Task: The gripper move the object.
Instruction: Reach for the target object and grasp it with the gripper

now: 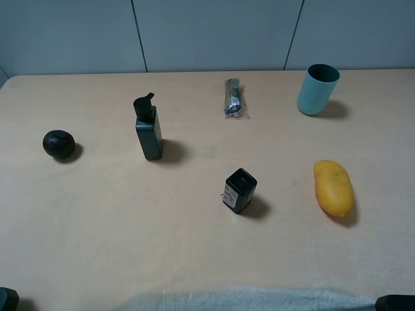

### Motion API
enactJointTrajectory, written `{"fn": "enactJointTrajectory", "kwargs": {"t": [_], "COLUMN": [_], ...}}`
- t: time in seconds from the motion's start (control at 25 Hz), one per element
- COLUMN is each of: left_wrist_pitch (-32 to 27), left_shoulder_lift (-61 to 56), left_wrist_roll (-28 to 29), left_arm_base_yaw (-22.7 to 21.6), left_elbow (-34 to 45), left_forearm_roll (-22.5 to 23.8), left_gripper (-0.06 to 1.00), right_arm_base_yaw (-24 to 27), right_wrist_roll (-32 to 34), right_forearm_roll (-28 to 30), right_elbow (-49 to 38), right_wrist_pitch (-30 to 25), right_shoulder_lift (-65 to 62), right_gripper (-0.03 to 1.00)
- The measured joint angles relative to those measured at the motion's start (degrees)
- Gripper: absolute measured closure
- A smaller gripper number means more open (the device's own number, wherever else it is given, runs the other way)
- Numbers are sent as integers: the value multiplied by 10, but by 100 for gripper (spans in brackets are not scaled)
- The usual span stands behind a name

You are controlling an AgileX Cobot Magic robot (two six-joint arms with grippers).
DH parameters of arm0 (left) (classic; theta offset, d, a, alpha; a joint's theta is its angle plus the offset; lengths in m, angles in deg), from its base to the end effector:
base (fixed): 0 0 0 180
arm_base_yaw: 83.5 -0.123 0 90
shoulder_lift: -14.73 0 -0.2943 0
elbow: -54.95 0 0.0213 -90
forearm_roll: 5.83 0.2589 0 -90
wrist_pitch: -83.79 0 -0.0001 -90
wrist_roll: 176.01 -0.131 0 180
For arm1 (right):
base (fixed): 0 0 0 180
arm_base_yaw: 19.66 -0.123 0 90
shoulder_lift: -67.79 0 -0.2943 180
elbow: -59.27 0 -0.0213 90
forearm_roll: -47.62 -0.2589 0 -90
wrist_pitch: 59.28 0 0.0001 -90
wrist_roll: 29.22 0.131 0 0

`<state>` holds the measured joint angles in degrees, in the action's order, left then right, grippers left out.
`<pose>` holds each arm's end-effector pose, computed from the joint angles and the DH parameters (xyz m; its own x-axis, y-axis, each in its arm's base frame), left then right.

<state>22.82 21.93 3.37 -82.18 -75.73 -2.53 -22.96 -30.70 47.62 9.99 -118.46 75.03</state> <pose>0.0284 0.0059 0.2601 -0.4613 0.0494 -0.8858 -0.0038 0.9983 0.0576 0.0302 0.0017 0.2638 -0.4313 -0.0507 -0.9008 -0.0687 0.9974 -0.0233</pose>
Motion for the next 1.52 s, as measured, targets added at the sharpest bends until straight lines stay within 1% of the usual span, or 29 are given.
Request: {"fn": "enactJointTrajectory", "kwargs": {"t": [0.96, 1.08, 1.32, 1.52], "left_wrist_pitch": [0, 0, 0, 0], "left_shoulder_lift": [0, 0, 0, 0], "left_wrist_roll": [0, 0, 0, 0], "left_arm_base_yaw": [0, 0, 0, 0], "left_elbow": [0, 0, 0, 0], "left_forearm_roll": [0, 0, 0, 0], "left_gripper": [4, 4, 4, 4], "right_arm_base_yaw": [0, 0, 0, 0], "right_wrist_roll": [0, 0, 0, 0], "right_forearm_roll": [0, 0, 0, 0], "right_elbow": [1, 13, 64, 114], "right_wrist_pitch": [1, 17, 58, 73], "right_shoulder_lift": [0, 2, 81, 184], "right_gripper": [27, 27, 27, 27]}}
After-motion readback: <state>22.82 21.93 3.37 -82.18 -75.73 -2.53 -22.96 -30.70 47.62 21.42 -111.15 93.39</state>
